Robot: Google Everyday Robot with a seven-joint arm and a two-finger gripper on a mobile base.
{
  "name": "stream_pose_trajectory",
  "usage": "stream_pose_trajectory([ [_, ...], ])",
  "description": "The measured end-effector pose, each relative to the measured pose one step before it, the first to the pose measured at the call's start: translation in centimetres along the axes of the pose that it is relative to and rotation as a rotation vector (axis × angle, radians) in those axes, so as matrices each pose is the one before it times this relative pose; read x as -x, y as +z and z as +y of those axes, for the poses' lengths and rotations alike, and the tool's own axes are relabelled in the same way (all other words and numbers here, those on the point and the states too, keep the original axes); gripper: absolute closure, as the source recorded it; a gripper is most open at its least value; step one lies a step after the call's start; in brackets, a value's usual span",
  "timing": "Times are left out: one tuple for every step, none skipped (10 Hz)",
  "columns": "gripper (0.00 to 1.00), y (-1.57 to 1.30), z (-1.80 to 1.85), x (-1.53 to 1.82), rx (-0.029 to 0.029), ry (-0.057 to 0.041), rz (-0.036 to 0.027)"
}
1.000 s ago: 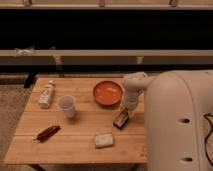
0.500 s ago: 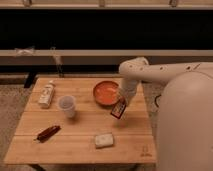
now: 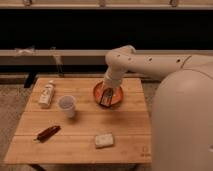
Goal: Place the eraser in the ceramic cup
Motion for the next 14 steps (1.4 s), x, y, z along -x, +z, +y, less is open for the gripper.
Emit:
stream_pose_trajectory([
  [1.00, 0.135, 2.024, 0.475, 0.01900, -0.05363, -0.01045],
  [1.00, 0.002, 2.298, 0.759, 0.01991, -0.06644, -0.01783],
  [1.00, -0.059, 1.882, 0.566, 0.01667, -0.05133, -0.01383],
  [1.00, 0.075, 2.017, 0.393, 0.01517, -0.05792, -0.01093],
  [1.00, 0.093, 2.234, 0.281, 0.01702, -0.06074, -0.01099],
  [1.00, 0.063, 2.142, 0.152, 0.01448, -0.05770, -0.00973],
  [1.00, 0.168, 1.625, 0.145, 0.01072, -0.04314, -0.00719],
  [1.00, 0.425, 1.860, 0.188, 0.00948, -0.05727, -0.00866],
  [1.00, 0.446, 1.557, 0.178, 0.00832, -0.04657, -0.00683],
  [1.00, 0.336, 1.188, 0.014, 0.01052, -0.02827, -0.00303],
  [1.00, 0.251, 0.772, 0.287, 0.00346, -0.02249, -0.00910],
  [1.00, 0.575, 0.482, 0.370, -0.00524, -0.02165, -0.01011],
  [0.98, 0.388, 0.724, 0.127, 0.00674, -0.00081, -0.00514],
  [0.90, 0.637, 0.023, 0.021, -0.00344, 0.00281, -0.01171],
])
